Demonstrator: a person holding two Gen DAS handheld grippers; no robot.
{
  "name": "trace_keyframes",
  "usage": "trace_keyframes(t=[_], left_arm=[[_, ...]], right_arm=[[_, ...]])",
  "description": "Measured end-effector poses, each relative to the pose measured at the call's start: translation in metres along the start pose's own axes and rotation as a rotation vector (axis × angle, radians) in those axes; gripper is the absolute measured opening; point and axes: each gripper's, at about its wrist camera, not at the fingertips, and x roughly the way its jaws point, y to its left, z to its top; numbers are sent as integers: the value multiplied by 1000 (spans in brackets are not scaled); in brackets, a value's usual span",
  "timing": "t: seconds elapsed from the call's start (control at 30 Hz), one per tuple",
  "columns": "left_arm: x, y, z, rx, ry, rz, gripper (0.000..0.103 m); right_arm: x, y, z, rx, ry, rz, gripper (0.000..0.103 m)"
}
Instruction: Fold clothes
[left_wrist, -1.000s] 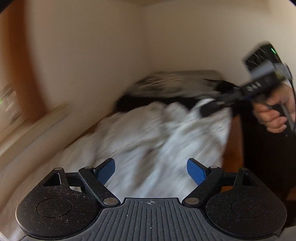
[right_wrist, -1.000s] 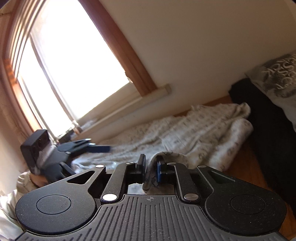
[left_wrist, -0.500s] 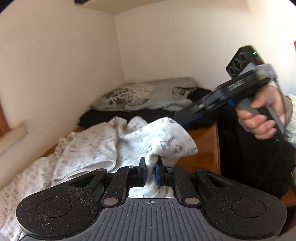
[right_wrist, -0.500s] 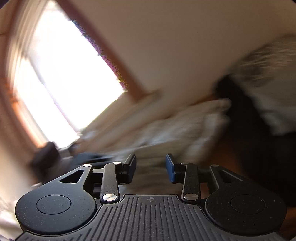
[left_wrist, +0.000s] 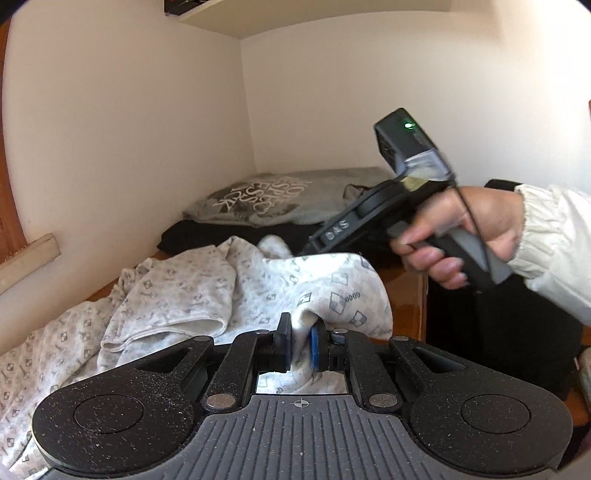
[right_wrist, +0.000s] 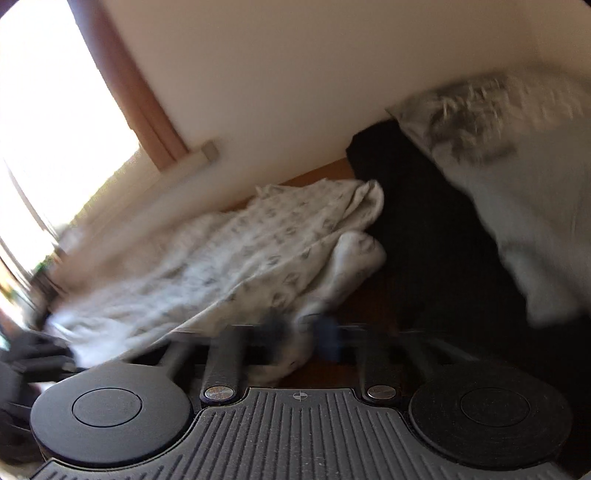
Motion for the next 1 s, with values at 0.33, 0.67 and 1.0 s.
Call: trace_keyframes(t=[0.33,0.67,1.0], left_arm=[[14,0,0,-44,20,-59,10],[15,-1,1,-88,56,-40,62],[-107,43,-52,-182,72,198,74]], right_arm=[[17,21,27,-147,-151,-165,4],[-26,5,17,-117,-167,-267,46],[-66,45,-47,-125,-187,-116,52]])
